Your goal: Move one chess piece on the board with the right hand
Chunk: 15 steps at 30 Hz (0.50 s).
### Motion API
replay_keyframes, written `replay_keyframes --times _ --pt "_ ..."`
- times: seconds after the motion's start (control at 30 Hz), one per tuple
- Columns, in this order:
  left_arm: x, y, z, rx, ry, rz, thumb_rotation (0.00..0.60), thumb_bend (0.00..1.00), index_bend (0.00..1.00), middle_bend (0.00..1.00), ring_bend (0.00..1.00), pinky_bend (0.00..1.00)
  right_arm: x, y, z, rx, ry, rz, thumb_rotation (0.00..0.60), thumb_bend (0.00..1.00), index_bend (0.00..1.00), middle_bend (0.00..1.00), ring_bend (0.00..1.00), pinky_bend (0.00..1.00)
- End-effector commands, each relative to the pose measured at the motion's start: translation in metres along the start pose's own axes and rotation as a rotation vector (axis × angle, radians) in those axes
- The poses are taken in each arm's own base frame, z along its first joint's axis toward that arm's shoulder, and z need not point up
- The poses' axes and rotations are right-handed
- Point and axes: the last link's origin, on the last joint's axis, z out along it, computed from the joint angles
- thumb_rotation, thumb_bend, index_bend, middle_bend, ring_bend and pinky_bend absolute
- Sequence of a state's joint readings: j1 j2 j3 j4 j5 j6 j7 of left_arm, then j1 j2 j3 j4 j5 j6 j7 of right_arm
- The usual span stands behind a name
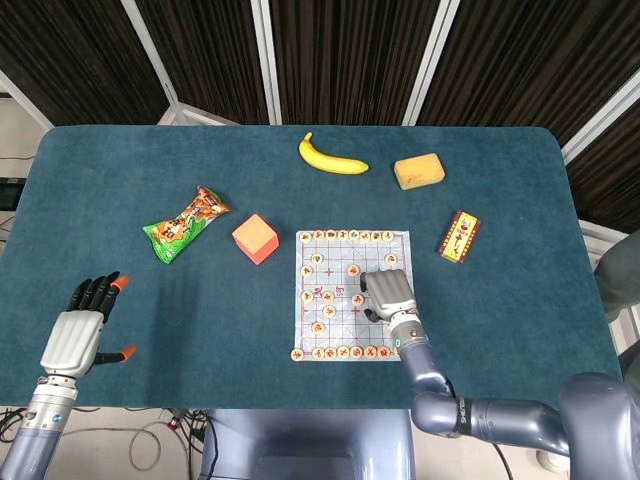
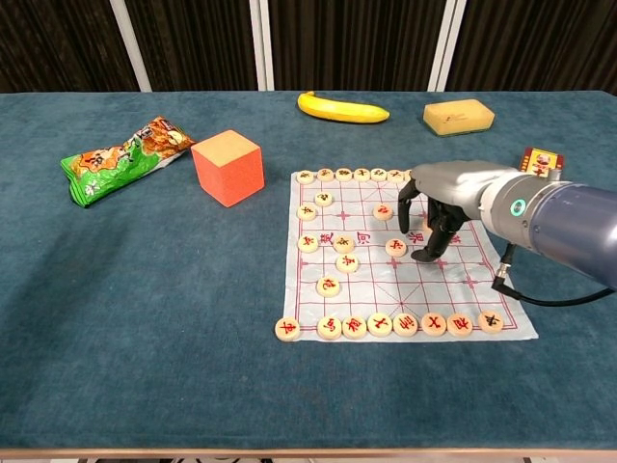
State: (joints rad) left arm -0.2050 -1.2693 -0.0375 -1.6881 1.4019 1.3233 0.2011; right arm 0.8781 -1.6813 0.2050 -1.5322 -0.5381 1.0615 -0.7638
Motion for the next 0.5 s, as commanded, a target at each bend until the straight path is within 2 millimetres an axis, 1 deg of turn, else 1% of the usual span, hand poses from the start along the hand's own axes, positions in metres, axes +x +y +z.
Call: replay_keyframes --times 0.03,0.23,0.5 --pt "0.0002 0.0002 0.0002 0.0 0.002 -0.001 0.6 0.0 0.0 0.0 0.0 0.0 -0.0019 -0.0005 0.0011 -0.002 -0.004 0.002 0.6 0.36 0.41 1.0 1.0 1.0" --pt "-0.0003 0.0003 0.001 0.002 -0.001 -0.003 0.6 0.0 0.0 0.0 0.0 0.0 -0.0024 -0.0028 0.0033 -0.002 0.003 0.008 0.6 0.36 0.42 1.0 1.0 1.0" --pt "-0.0002 0.0003 0.0017 0.005 0.0 -0.007 0.6 0.0 0.0 0.0 0.0 0.0 -0.0054 -0.0047 0.0055 -0.008 0.008 0.023 0.6 0.39 0.44 1.0 1.0 1.0"
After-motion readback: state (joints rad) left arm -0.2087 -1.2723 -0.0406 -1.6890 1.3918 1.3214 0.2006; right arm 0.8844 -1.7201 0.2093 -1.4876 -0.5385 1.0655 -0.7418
